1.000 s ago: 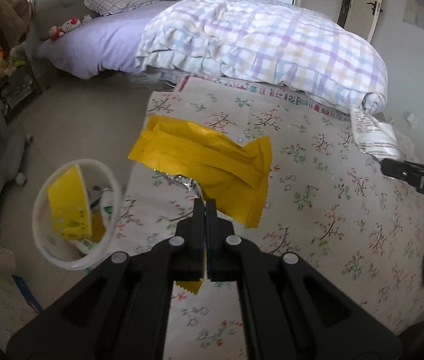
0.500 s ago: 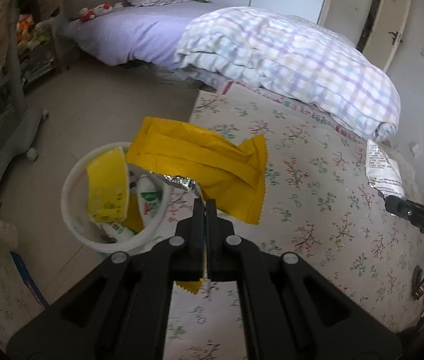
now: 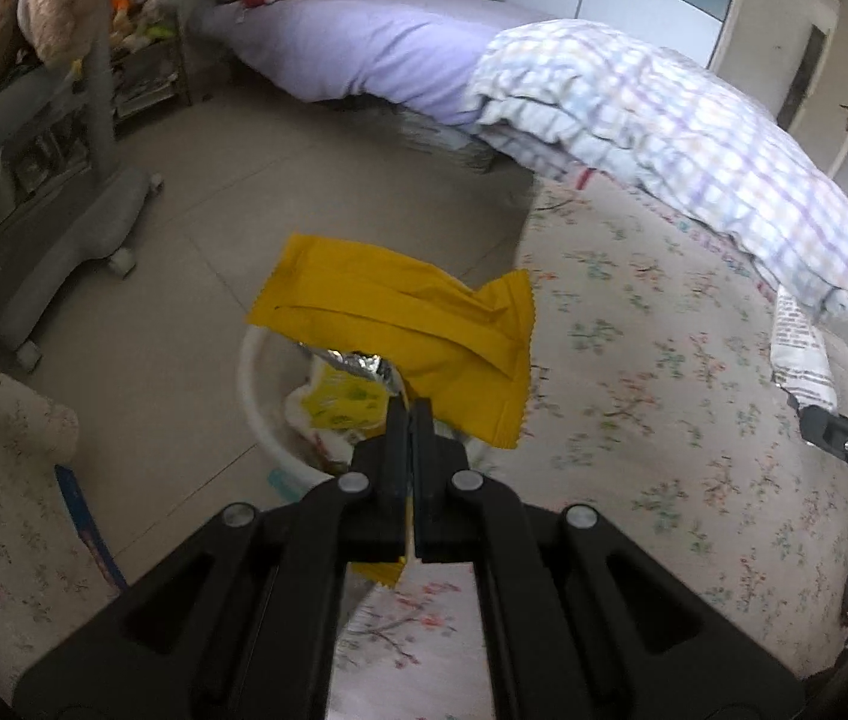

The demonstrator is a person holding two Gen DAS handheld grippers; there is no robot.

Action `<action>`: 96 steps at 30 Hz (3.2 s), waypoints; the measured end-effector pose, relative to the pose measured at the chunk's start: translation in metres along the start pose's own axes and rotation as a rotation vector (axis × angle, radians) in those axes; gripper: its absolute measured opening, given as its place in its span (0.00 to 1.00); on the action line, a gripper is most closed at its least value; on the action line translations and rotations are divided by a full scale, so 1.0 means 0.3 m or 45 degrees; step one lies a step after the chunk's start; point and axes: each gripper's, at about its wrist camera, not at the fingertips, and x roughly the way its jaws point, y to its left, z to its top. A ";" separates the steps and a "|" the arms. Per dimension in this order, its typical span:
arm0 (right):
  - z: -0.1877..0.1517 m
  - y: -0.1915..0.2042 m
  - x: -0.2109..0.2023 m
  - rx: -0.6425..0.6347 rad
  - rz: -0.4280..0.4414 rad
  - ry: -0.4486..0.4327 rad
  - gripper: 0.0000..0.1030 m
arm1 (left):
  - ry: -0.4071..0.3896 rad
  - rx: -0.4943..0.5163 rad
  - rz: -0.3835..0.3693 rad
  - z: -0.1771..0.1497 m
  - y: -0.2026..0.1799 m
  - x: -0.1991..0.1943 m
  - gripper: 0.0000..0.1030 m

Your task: Collect trash

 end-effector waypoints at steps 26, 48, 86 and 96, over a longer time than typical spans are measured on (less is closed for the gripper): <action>0.010 0.280 0.379 -0.119 0.097 0.139 0.21 | 0.104 -0.174 0.265 0.014 0.245 0.049 0.87; 0.046 0.304 0.447 -0.039 0.113 0.076 0.80 | 0.130 -0.190 0.323 -0.011 0.288 0.034 0.93; -0.338 -0.029 -0.244 0.031 -0.294 -0.077 0.82 | -0.033 0.062 0.021 -0.283 -0.278 -0.250 0.99; -0.366 -0.013 -0.254 -0.009 -0.335 -0.128 0.82 | -0.059 0.058 0.055 -0.307 -0.299 -0.258 0.99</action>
